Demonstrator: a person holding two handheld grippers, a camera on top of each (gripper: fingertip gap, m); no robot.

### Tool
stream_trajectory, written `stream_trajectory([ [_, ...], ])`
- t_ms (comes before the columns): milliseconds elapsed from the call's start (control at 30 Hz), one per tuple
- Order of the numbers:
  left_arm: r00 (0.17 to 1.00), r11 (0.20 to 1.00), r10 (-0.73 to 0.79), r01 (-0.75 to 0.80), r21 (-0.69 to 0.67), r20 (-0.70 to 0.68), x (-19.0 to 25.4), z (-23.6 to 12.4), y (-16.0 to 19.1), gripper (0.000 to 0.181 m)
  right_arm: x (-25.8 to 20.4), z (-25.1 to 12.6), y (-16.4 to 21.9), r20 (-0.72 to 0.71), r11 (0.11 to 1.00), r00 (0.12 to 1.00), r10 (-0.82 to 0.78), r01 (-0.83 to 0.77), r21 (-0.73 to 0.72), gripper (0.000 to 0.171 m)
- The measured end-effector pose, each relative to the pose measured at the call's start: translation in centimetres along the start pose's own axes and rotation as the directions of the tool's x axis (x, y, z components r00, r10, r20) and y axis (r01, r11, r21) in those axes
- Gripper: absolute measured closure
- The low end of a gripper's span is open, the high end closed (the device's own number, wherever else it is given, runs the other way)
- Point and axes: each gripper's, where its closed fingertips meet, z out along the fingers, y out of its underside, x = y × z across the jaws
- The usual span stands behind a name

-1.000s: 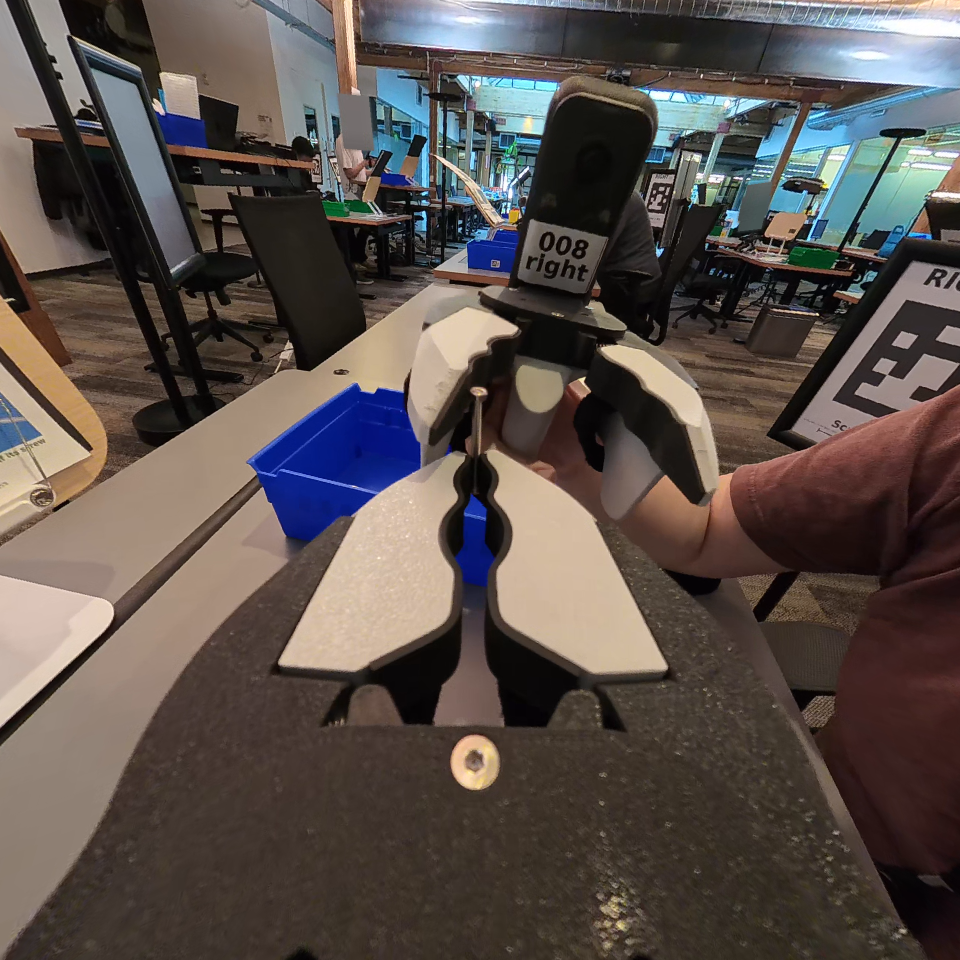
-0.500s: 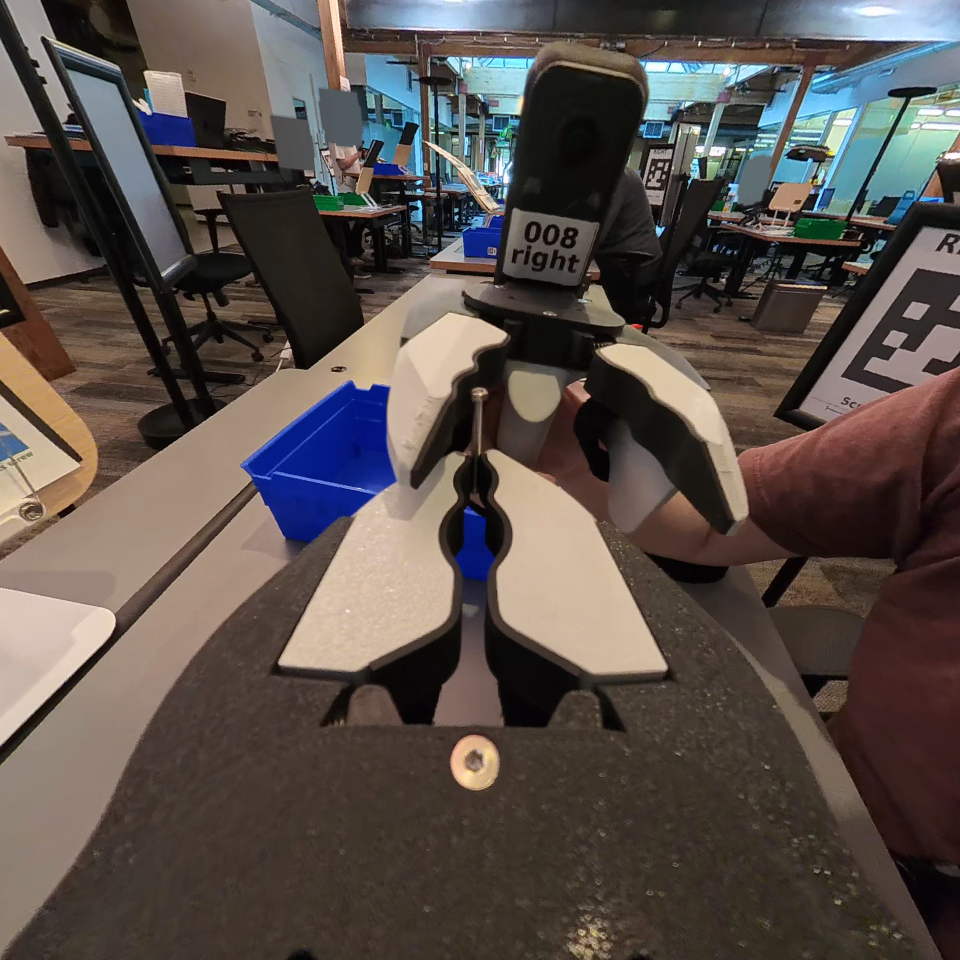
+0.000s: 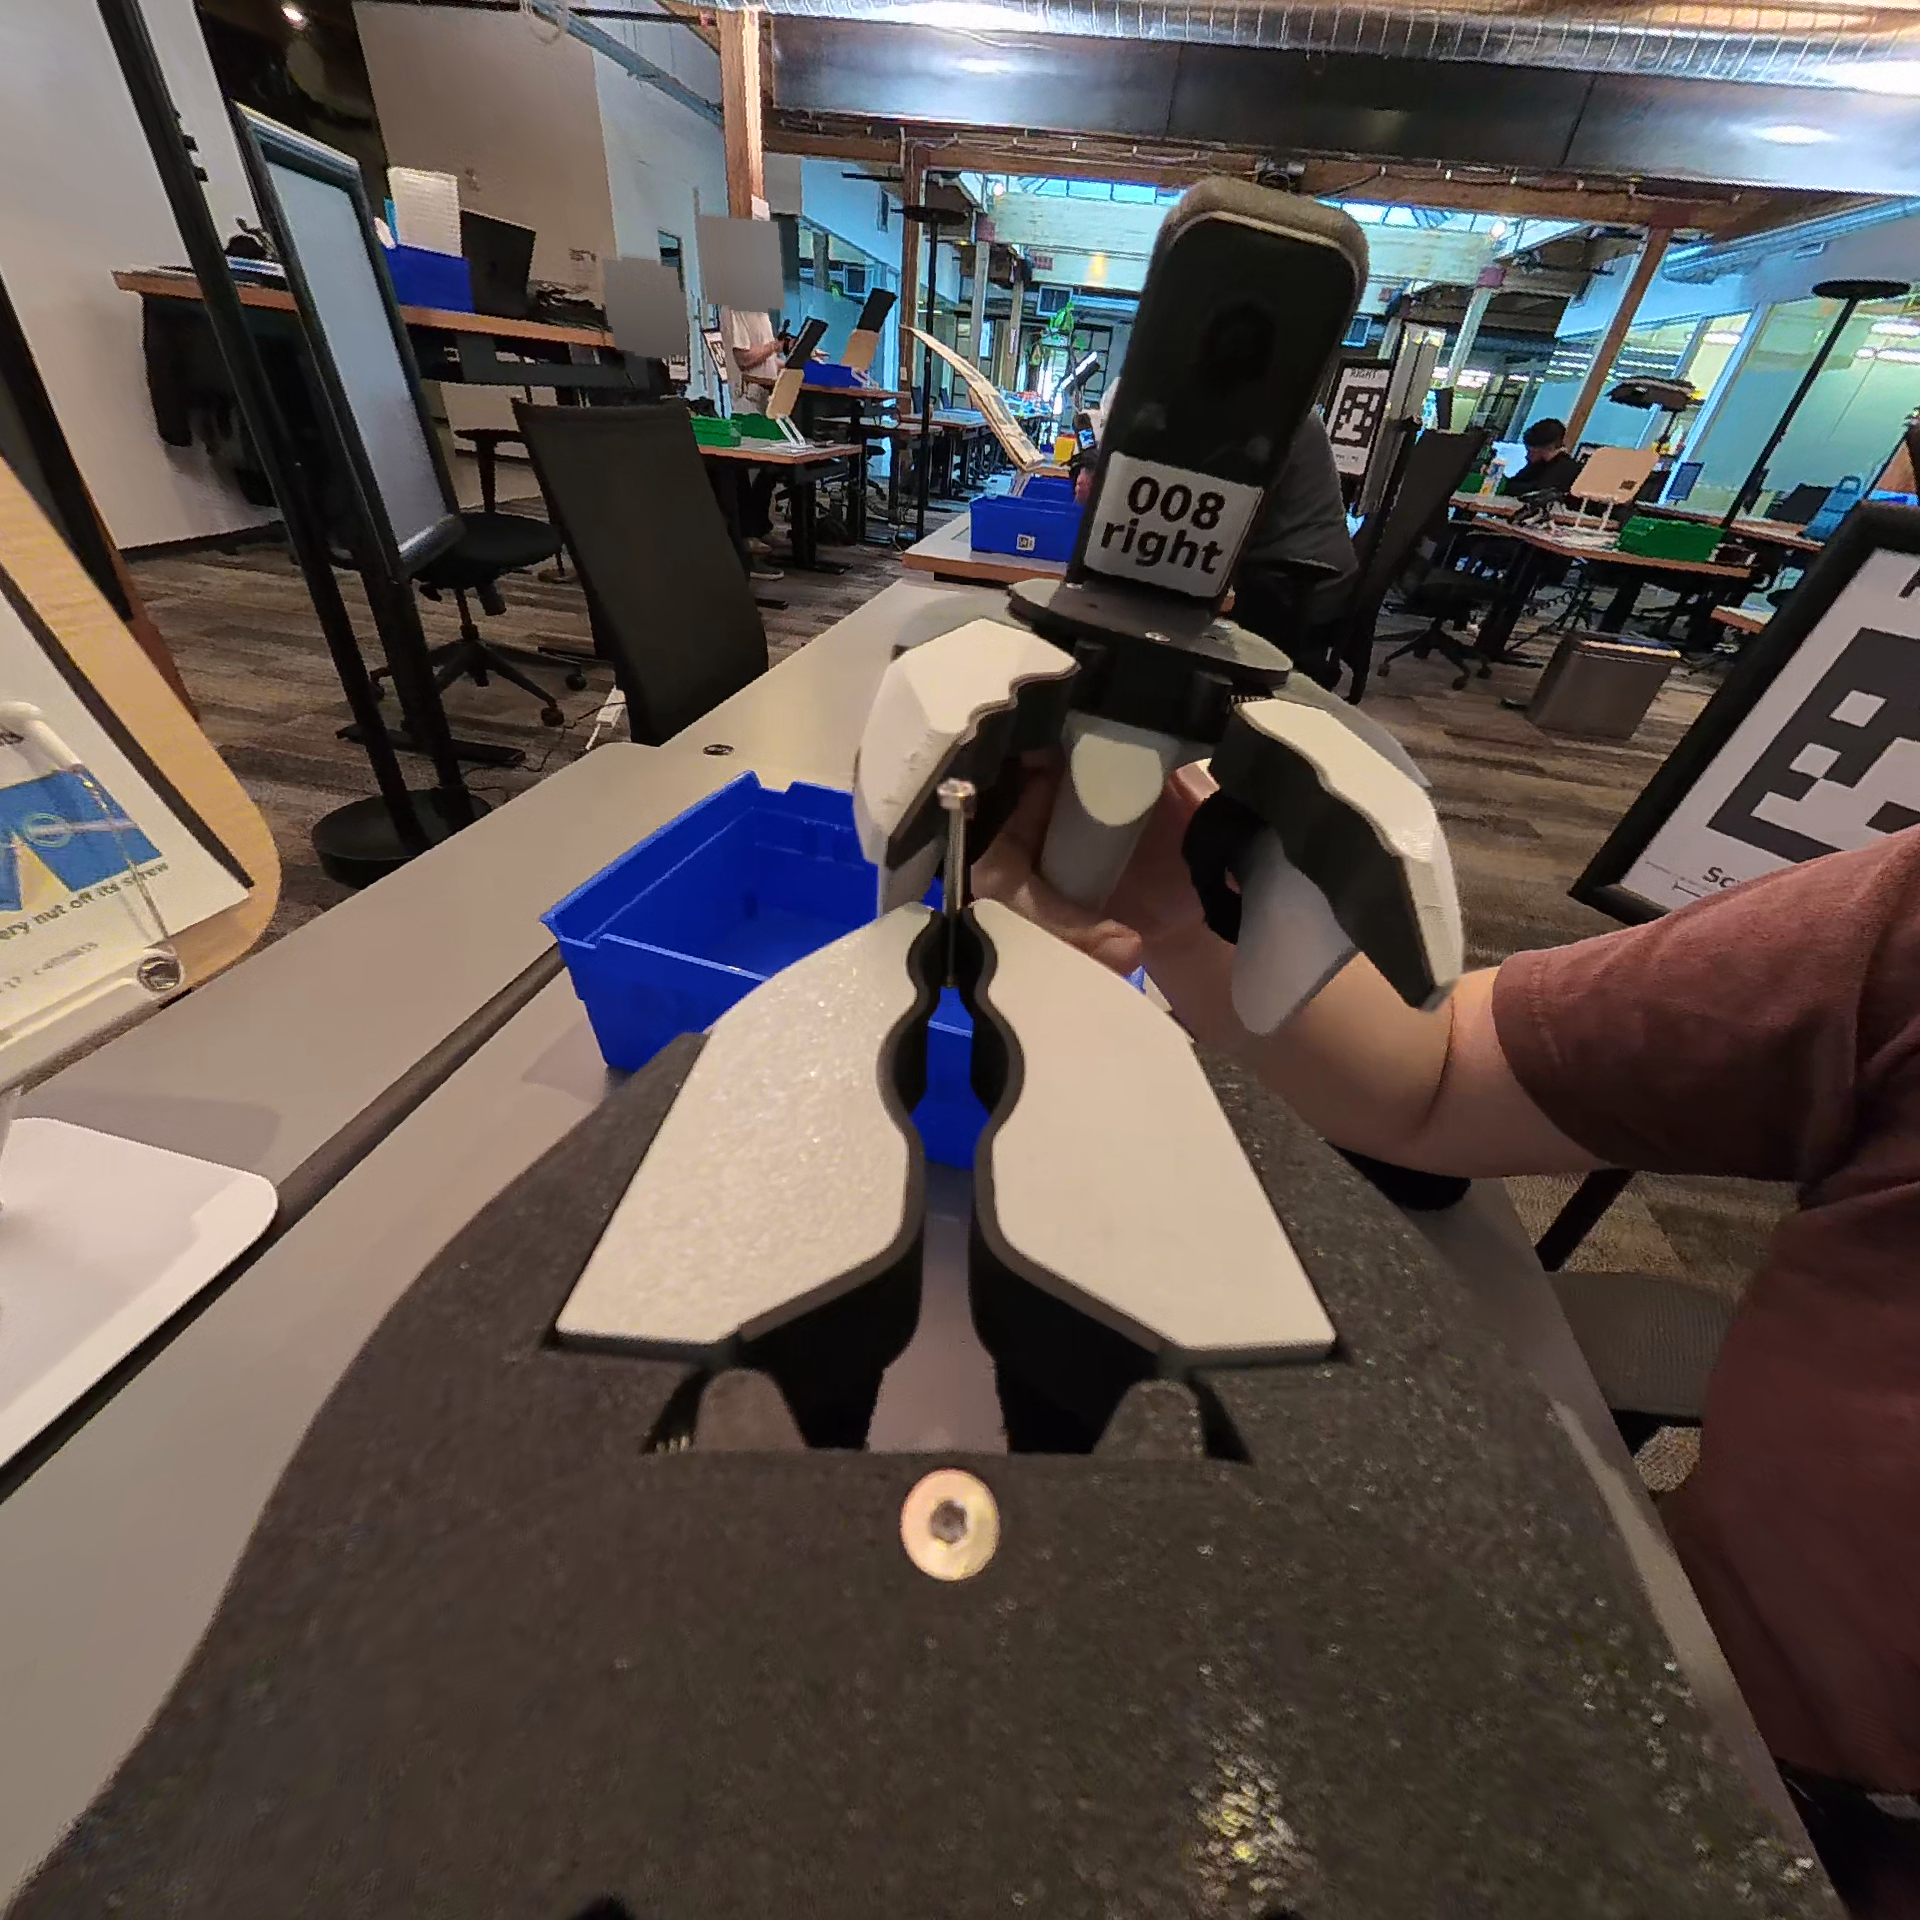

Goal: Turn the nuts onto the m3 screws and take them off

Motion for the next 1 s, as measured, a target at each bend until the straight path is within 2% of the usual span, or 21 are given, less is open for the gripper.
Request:
stream_trajectory([
  [167, 0.999, 1.000, -0.010, 0.010, -0.004, -0.033, 0.5, 0.2, 0.1, 0.179, 0.6, -0.3, 0.0, -0.025, 1.000, 1.000, 0.007, -0.007, 0.008, 0.095],
  [333, 0.998, 0.999, 0.021, -0.023, -0.034, -0.054, 1.7, 1.3, 0.8, 0.179, 0.0, 0.7, 0.2, 0.011, 0.999, 0.999, 0.043, -0.043, 0.021, 0.094],
  [533, 0.998, 1.000, -0.008, 0.006, -0.027, -0.055, 1.4, 1.3, 0.9, 0.179, -0.8, 1.6, 0.5, 0.032, 0.999, 0.999, 0.034, -0.034, 0.013, 0.089],
  [1000, 1.000, 1.000, -0.006, 0.006, -0.009, 0.016, -0.3, 0.0, 0.2, 0.179, -0.1, 0.4, 0.2, 0.006, 0.999, 0.999, 0.036, -0.036, 0.003, 0.087],
])
